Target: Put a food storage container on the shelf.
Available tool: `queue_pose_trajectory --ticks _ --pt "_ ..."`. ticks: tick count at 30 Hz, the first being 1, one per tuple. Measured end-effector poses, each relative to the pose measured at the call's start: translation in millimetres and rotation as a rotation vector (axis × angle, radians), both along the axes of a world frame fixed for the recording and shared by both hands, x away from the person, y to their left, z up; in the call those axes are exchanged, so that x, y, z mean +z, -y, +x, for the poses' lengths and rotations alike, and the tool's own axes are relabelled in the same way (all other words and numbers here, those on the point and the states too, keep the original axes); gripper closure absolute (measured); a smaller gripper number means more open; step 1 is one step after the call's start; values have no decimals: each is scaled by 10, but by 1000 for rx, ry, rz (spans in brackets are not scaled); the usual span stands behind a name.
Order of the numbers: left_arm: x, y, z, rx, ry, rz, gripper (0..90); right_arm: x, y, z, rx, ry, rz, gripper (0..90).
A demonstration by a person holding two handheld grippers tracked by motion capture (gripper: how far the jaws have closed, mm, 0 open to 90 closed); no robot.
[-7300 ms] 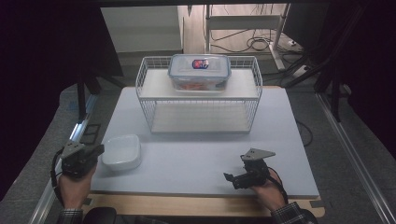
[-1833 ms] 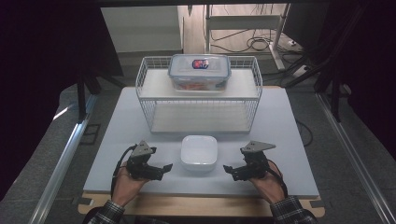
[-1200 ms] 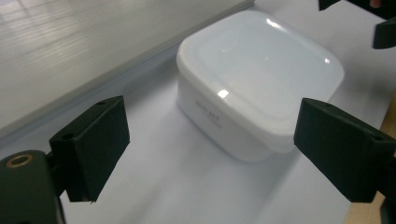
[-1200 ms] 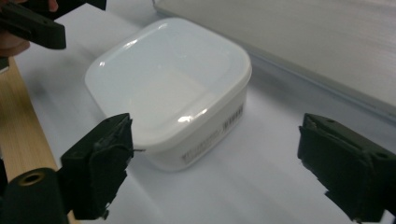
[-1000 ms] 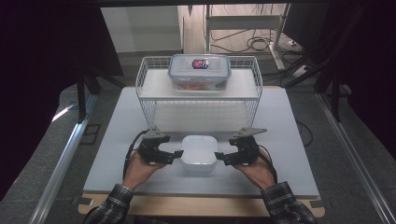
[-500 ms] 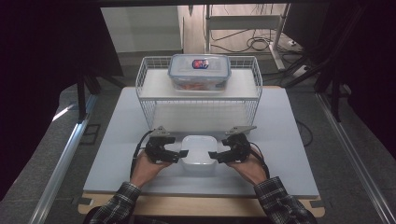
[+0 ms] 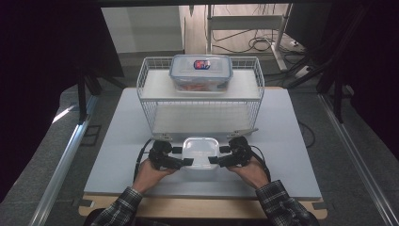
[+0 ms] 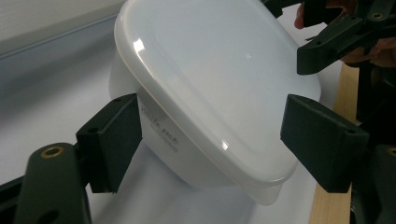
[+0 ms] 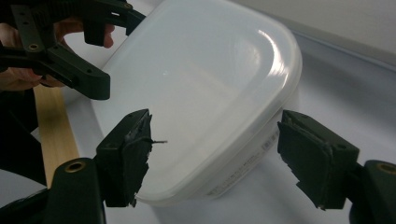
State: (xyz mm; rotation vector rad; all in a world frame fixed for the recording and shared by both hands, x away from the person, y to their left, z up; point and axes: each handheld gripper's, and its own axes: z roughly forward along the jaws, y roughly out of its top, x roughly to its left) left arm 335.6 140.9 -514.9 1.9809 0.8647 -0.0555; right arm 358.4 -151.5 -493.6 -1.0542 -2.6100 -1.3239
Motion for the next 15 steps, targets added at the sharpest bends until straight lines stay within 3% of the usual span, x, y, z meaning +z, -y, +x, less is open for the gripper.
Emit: queue_pose_trajectory --ticks 3,6,10,15 --pt "27 9 -78 7 11 22 244 19 -14 -60 -5 0 -21 284" --pt "47 -23 -132 12 6 24 314 40 6 -102 -24 -46 -24 348" --pt "120 -41 -200 42 60 49 474 71 72 -117 -39 -86 -15 461" --pt "123 -70 -202 75 32 13 550 150 94 -158 -93 -60 -18 601"
